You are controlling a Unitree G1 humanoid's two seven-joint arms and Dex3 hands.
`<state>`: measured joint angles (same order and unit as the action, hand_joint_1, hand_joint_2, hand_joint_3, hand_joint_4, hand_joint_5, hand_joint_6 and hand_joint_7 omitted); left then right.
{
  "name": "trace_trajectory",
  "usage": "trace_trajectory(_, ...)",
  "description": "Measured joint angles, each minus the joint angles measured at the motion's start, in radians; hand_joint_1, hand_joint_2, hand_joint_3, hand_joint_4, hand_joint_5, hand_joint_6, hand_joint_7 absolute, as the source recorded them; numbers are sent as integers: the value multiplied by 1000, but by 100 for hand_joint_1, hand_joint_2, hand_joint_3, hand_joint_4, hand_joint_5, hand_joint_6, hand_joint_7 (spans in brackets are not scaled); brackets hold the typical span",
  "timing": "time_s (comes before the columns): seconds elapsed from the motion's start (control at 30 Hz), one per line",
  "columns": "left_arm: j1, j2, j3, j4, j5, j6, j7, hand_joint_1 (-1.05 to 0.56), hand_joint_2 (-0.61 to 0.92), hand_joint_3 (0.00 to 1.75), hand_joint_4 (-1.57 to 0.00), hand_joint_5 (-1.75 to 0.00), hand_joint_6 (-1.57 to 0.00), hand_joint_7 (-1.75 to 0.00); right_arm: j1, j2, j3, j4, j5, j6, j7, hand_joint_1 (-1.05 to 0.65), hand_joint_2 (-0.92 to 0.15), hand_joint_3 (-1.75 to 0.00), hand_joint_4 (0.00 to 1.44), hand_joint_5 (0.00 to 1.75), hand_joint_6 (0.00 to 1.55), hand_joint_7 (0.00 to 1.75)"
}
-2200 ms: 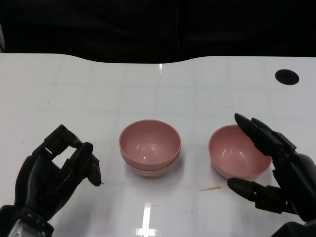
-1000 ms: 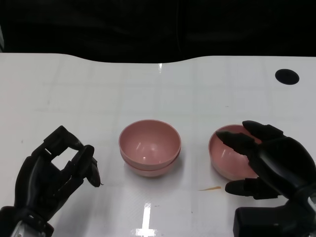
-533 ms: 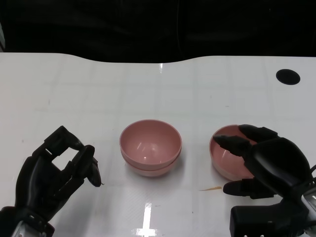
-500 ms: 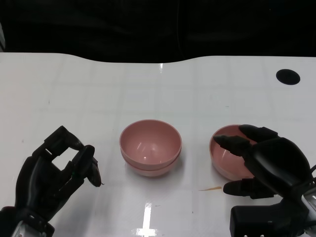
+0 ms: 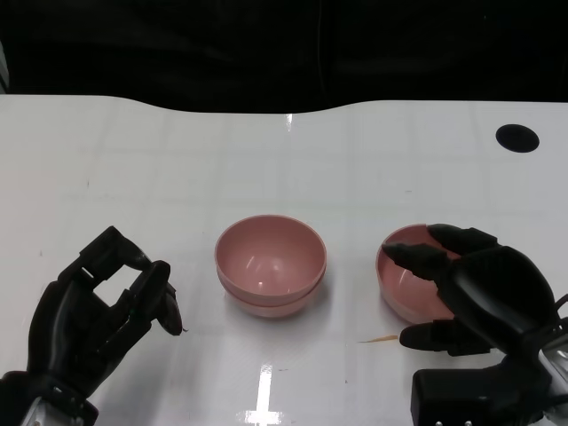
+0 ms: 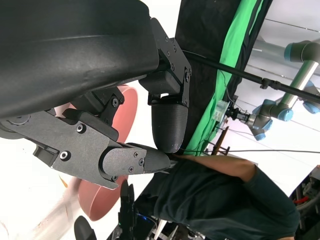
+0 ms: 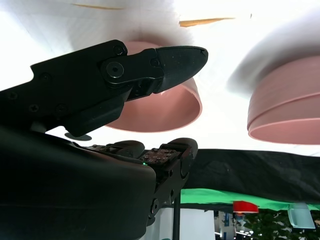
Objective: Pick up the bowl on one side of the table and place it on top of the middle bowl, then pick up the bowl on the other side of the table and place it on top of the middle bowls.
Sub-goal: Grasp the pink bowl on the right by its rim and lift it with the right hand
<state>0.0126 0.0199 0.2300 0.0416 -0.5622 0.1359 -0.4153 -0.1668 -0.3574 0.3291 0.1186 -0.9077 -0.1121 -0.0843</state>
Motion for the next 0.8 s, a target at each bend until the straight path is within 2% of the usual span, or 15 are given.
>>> trace_trajectory(0.8, -1, 0, 0, 19, -1, -21, -3, -22, 81, 49, -93, -175, -65, -175, 0, -1, 19, 30, 22, 15, -35, -82, -92, -22, 42, 3, 49, 1)
